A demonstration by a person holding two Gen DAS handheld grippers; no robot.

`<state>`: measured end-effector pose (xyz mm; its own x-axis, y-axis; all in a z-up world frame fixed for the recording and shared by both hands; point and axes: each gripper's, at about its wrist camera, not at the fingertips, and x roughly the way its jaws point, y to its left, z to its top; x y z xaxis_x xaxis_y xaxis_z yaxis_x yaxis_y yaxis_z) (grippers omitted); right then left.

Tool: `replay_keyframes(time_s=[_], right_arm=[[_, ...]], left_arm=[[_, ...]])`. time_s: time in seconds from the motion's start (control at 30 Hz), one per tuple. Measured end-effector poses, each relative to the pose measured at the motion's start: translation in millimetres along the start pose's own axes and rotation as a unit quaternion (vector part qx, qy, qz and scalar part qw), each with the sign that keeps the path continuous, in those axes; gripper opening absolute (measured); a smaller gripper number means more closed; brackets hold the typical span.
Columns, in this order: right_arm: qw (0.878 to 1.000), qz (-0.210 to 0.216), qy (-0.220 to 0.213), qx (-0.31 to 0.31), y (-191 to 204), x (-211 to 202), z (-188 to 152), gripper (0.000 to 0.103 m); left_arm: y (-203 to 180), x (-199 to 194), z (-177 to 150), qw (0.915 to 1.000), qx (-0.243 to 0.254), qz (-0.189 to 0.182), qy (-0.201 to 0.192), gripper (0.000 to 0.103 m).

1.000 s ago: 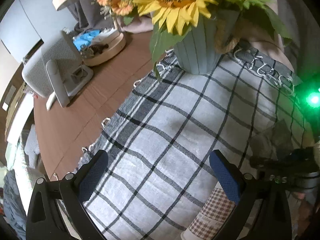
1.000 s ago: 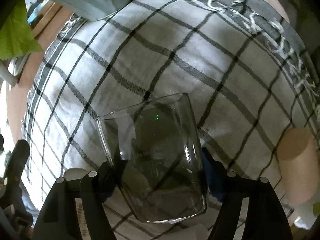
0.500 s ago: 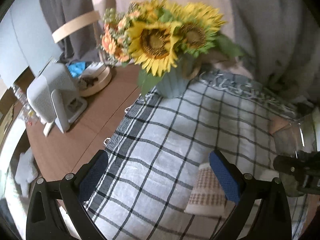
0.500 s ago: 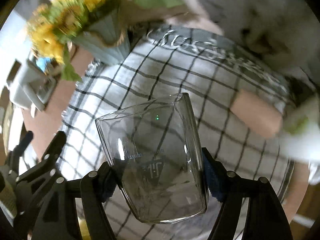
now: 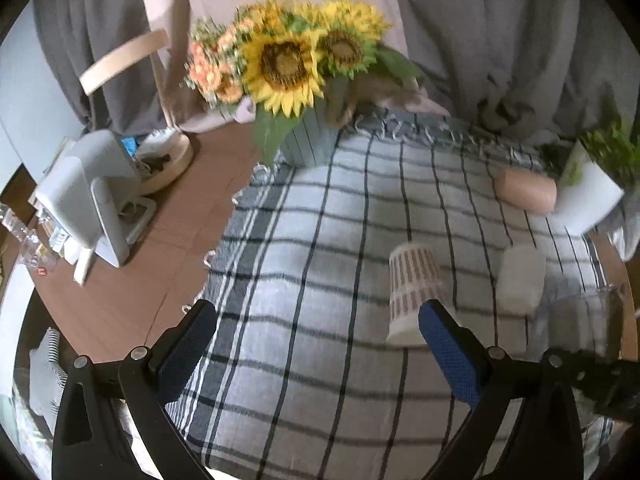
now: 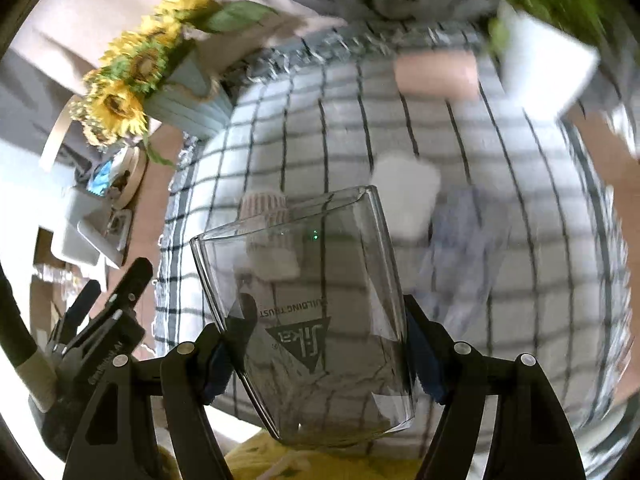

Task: Flip cup upside down
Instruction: 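Lift the glass tumbler with the right gripper and rotate it over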

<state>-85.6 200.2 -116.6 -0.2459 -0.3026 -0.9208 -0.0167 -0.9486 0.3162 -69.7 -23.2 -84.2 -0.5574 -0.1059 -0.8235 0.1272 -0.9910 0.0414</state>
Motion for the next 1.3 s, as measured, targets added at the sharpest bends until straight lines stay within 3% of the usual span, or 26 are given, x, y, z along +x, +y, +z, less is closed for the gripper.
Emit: replay_keyframes(time_s=[0.3, 0.5, 0.97, 1.07, 1.3], right_arm=[[0.992, 0.003, 0.072, 0.103, -13.4, 66.2, -53.6, 0.073], [0.983, -0.009, 0.104, 0.148, -19.0, 97.2, -66.5, 0.073], [0.985, -0.085, 0.085, 0.125, 4.8, 118.2, -71.4, 0.077], [0.986, -0.067, 0.089, 0.122, 5.4, 119.9, -71.6, 0.088], [0.988, -0.038, 0.067, 0.136, -5.4, 97.3, -80.2, 0.089]], left_arm=[[15.1, 26.7, -28.1, 0.998, 0.034, 0.0, 0.054, 0.103], [24.6, 35.2, -38.2, 0.9966, 0.047, 0.004, 0.068, 0.103], [36.0, 41.1, -51.4, 0.9948, 0.048, 0.023, 0.087, 0.103], [34.6, 40.7, -53.5, 0.9946, 0.048, 0.026, 0.088, 0.103], [27.5, 26.7, -54.2, 0.9966, 0.041, 0.014, 0.07, 0.103]])
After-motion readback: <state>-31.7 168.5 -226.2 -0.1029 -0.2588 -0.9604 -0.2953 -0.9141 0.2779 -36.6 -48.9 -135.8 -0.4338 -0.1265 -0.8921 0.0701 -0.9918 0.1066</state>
